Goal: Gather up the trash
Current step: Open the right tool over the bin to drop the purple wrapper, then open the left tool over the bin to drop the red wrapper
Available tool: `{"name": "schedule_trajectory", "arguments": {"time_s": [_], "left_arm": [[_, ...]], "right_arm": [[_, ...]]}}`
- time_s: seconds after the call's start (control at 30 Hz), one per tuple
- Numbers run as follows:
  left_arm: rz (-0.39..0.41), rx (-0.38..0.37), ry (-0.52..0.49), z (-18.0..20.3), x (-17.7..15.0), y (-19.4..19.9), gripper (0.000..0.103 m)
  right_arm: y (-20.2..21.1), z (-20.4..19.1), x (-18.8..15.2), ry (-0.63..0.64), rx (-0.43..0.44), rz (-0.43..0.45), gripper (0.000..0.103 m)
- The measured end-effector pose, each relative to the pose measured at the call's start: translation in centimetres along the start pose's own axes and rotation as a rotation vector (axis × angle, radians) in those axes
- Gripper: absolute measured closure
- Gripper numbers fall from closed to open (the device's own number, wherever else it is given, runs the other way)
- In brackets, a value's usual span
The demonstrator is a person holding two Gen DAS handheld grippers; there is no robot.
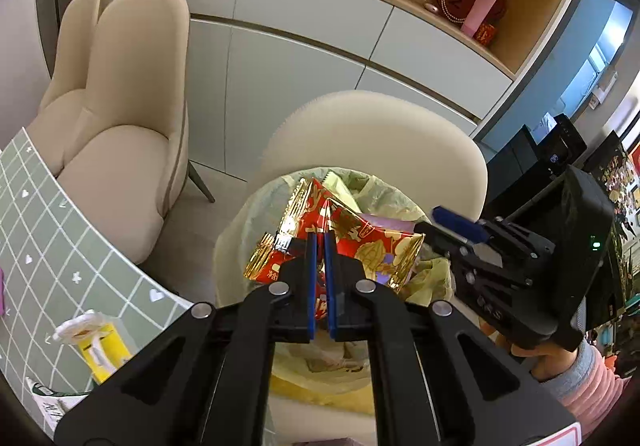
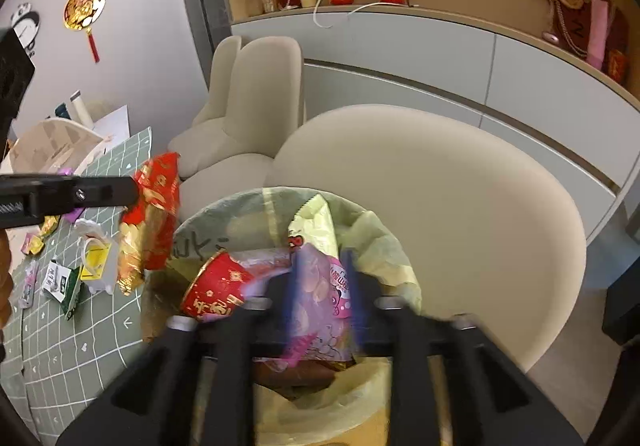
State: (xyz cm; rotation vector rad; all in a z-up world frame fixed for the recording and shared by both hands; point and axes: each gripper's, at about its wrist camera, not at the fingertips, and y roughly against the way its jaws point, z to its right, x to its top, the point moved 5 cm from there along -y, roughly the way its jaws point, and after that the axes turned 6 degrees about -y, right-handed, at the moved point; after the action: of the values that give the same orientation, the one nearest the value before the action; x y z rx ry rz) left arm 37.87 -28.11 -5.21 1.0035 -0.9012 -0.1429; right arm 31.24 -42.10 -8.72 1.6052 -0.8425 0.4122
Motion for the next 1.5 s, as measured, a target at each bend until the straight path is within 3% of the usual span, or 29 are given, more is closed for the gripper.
{"name": "schedule_trajectory", "arguments": {"time_s": [0.23,0.5,0.67,0.7,0.8,0.97,1.17,1.5], "left_arm": [[-0.051,-0.029,-0.036,2.3,0.0,-3.5,0.099],[-0.216,0.013,-0.153,4.2,-2.1,-9.6,0.099],[-0.232,0.025,-0.167,4.6,-2.4,-11.2,0.095],[-0.228,0.018,-0.158,4.6,-2.3,-11.2,0.090],[-0.197,-0.013,-0.139,4.5,-2.1,-10.4,0.074],[-0.131,-0.024,-0.098,3.6,-1.6,-7.1,0.074],[-0.046,0.021,-0.072,1.7,-2.1,-1.6,0.074],[0.018,0.104,0.010,-5.7,-7.7,7.6,0.074]], "right_arm": [[1.3,2.9,-0.3,-0.064,-0.049,0.030,0.068],[1.7,5.8,-0.8,-0.150,-0.072,0.037,0.068],[1.8,6.4,-1.4,-0.173,-0.088,0.027,0.068],[2.0,6.4,-1.6,-0.174,-0.090,0.026,0.068],[2.3,6.4,-1.8,-0.180,-0.095,0.029,0.068],[2.8,5.3,-2.2,-0.188,-0.097,0.031,0.068],[3.6,2.1,-2.2,-0.181,-0.102,0.046,0.068],[5.9,-7.1,-3.5,-0.128,-0.090,0.053,0.068]]}}
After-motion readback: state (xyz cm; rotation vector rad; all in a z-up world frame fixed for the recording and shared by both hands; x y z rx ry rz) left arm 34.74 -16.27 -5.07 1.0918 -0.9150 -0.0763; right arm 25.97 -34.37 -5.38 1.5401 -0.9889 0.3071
